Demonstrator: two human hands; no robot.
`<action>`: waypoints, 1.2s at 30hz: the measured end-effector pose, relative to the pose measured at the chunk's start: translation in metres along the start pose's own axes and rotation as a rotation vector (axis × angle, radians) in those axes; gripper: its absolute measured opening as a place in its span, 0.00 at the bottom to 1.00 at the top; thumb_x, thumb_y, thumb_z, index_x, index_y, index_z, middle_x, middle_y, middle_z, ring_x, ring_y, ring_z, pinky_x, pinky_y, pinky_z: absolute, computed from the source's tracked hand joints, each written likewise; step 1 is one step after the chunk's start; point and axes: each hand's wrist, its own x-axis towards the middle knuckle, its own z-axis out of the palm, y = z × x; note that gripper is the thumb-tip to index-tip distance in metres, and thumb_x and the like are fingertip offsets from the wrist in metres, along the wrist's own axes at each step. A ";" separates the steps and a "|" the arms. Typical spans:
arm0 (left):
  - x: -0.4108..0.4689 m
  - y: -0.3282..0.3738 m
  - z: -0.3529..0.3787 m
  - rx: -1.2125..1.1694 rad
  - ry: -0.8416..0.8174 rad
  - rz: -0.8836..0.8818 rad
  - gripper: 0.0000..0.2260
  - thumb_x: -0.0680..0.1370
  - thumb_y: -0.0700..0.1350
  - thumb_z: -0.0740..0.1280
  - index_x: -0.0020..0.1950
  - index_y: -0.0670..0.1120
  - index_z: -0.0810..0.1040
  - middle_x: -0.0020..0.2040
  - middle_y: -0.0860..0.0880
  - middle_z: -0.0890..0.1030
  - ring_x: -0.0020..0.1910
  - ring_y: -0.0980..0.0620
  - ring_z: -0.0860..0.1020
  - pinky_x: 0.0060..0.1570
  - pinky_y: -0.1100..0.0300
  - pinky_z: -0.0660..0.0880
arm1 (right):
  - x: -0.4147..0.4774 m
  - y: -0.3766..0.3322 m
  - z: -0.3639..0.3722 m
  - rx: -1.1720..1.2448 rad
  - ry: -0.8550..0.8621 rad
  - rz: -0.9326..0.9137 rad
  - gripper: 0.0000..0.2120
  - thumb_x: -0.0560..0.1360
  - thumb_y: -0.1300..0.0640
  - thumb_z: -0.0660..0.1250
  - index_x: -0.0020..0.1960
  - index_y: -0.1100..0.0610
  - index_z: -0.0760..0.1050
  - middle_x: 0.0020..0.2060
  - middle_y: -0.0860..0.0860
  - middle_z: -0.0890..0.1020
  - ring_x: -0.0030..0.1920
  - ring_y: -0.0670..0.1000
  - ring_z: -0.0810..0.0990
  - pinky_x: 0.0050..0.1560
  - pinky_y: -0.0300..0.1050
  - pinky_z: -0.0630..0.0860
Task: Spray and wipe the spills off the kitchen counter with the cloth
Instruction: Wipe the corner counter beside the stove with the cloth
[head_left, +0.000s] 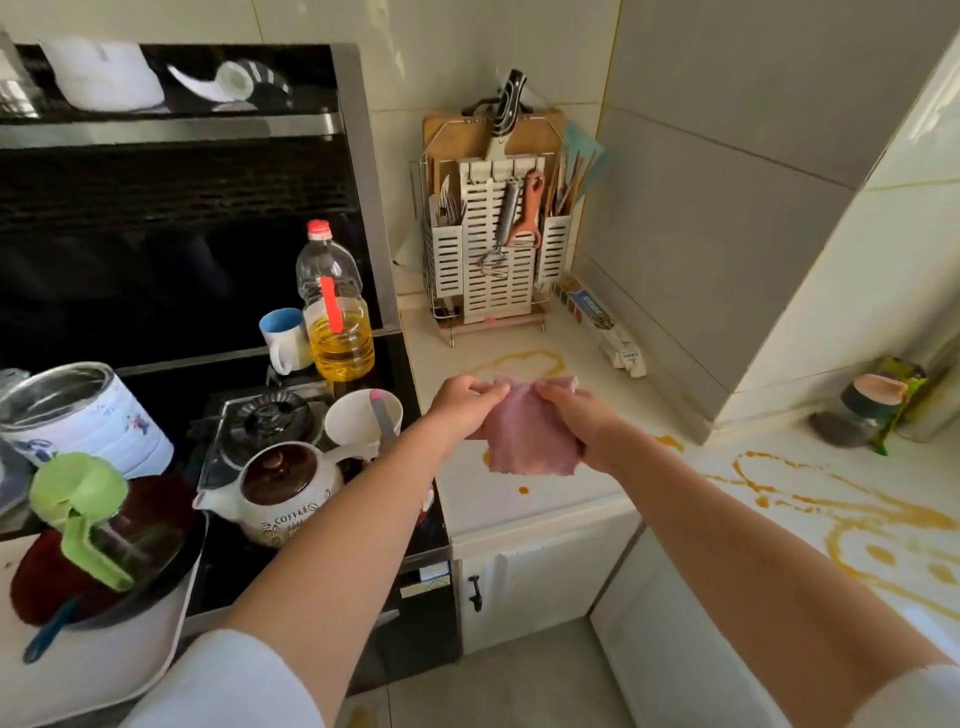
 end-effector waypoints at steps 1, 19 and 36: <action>0.004 -0.008 0.006 -0.009 -0.015 -0.041 0.08 0.81 0.50 0.66 0.51 0.45 0.74 0.42 0.46 0.78 0.38 0.50 0.78 0.46 0.56 0.79 | 0.006 0.007 -0.007 -0.008 0.088 0.013 0.16 0.78 0.51 0.63 0.60 0.61 0.76 0.51 0.58 0.81 0.51 0.57 0.80 0.48 0.51 0.78; 0.082 -0.143 0.061 -0.006 0.225 -0.318 0.18 0.82 0.46 0.58 0.34 0.42 0.74 0.26 0.45 0.75 0.26 0.45 0.72 0.35 0.55 0.70 | 0.099 0.161 -0.013 -1.566 -0.415 -0.744 0.27 0.82 0.44 0.42 0.75 0.53 0.62 0.73 0.50 0.68 0.75 0.55 0.61 0.71 0.53 0.51; 0.094 -0.136 0.064 0.205 0.271 -0.453 0.16 0.77 0.48 0.60 0.37 0.40 0.80 0.38 0.42 0.81 0.37 0.41 0.77 0.39 0.56 0.73 | 0.175 0.129 0.004 -1.487 -0.172 -0.426 0.26 0.77 0.42 0.28 0.74 0.44 0.28 0.76 0.53 0.34 0.75 0.58 0.32 0.72 0.56 0.31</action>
